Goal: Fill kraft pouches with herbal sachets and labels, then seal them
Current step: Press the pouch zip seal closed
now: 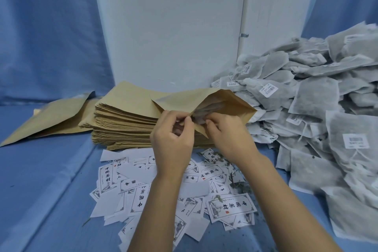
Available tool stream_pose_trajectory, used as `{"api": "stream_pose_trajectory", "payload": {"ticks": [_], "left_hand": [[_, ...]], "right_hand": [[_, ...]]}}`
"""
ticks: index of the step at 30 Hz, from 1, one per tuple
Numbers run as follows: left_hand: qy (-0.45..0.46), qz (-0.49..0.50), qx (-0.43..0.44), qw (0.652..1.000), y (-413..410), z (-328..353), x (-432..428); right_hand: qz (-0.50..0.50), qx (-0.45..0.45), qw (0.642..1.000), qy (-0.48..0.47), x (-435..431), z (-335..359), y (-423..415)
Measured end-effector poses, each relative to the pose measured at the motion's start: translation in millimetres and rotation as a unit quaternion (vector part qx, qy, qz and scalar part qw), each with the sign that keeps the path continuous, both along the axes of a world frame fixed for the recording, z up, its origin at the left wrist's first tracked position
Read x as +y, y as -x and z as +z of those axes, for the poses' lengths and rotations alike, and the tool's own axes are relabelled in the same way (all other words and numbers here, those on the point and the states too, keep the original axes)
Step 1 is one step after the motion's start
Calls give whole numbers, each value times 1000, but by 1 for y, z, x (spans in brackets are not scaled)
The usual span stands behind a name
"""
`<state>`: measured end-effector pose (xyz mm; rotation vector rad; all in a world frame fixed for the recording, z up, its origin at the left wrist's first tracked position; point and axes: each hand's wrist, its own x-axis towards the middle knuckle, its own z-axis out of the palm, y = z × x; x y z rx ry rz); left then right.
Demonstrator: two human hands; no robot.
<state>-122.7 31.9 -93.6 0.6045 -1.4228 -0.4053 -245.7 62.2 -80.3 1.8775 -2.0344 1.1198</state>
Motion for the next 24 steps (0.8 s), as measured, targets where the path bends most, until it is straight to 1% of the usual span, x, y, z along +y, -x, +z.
{"api": "stream_pose_trajectory", "payload": {"ticks": [2, 4, 6, 7, 9, 11, 12, 13, 15, 16, 18, 19, 21, 23, 24], "left_hand": [[-30, -4, -5, 1000, -1, 0, -4], [-90, -16, 3, 996, -1, 0, -7], [-161, -44, 24, 986, -1, 1, -11], [-191, -62, 40, 979, 0, 1, -12], [-233, -94, 89, 964, -1, 3, -14], [-260, -100, 151, 948, 0, 5, -15], [-280, -101, 181, 937, 0, 7, -16], [-308, -110, 212, 921, 0, 7, -19], [-389, -166, 258, 868, -2, 10, -20], [-424, -189, 246, 850, -4, 10, -21], [-471, -206, 166, 842, -7, 9, -21], [-482, -219, 135, 837, -8, 9, -22], [-494, -254, 103, 825, -9, 8, -23], [-497, -275, 73, 820, -8, 9, -23], [-495, -282, 63, 819, -8, 9, -23]], "right_hand": [[-10, -36, 999, 39, 2, 2, -3], [-1, -105, 992, 66, 4, 4, -8], [30, -184, 981, 61, 5, 6, -13], [61, -231, 971, 32, 5, 7, -15], [135, -320, 935, -72, 4, 5, -21], [176, -363, 898, -177, 1, 0, -26], [182, -375, 885, -210, 0, -3, -29], [183, -389, 873, -229, -2, -6, -32], [171, -430, 855, -235, -5, -12, -37], [161, -460, 844, -224, -6, -15, -39], [139, -535, 813, -183, -7, -18, -42], [131, -569, 796, -157, -8, -18, -42], [132, -618, 766, -121, -9, -16, -45], [151, -649, 738, -103, -8, -14, -50], [152, -658, 732, -91, -8, -13, -52]]}}
